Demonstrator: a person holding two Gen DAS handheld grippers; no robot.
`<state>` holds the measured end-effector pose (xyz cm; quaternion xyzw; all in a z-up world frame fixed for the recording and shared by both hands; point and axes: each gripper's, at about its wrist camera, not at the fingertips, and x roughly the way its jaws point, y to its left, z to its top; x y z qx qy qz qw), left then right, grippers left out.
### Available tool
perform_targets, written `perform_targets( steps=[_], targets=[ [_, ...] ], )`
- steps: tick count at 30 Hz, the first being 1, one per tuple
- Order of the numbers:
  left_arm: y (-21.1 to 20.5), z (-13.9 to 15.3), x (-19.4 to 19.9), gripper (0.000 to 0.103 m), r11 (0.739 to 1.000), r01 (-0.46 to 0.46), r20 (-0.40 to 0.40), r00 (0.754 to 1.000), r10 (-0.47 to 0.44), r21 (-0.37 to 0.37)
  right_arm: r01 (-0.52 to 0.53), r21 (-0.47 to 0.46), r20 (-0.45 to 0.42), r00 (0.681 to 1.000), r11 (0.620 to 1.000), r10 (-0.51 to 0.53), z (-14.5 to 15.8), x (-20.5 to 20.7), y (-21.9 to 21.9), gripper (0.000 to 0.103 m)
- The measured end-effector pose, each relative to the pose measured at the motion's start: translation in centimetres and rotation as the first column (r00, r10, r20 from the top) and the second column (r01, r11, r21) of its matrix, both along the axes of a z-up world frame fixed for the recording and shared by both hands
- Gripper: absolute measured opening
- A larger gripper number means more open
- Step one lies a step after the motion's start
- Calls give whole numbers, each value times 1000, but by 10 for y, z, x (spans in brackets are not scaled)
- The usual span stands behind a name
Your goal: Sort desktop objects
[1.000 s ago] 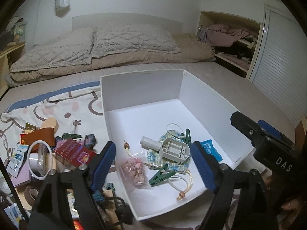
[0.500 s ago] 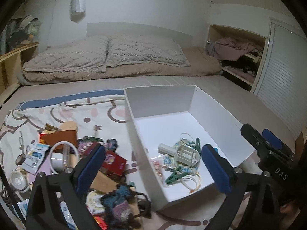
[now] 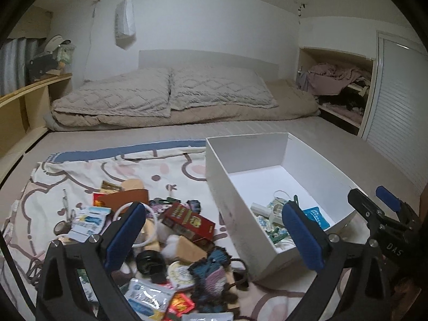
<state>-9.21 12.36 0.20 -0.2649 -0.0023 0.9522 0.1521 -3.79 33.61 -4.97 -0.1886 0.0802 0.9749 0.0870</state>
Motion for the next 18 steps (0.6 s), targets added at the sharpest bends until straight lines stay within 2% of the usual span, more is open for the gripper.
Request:
perform_targets(
  steps=[8,18],
  targets=[
    [-23,7,17,102,1000,-5,-25,1000,5,4,-7,30,13,1000,1000,7,6,14,-13,103],
    [-53,15,53,102,1000,-18,-59,998,17,-13,-4,82,-14,1000,997,6,20,44,-25,103]
  ],
)
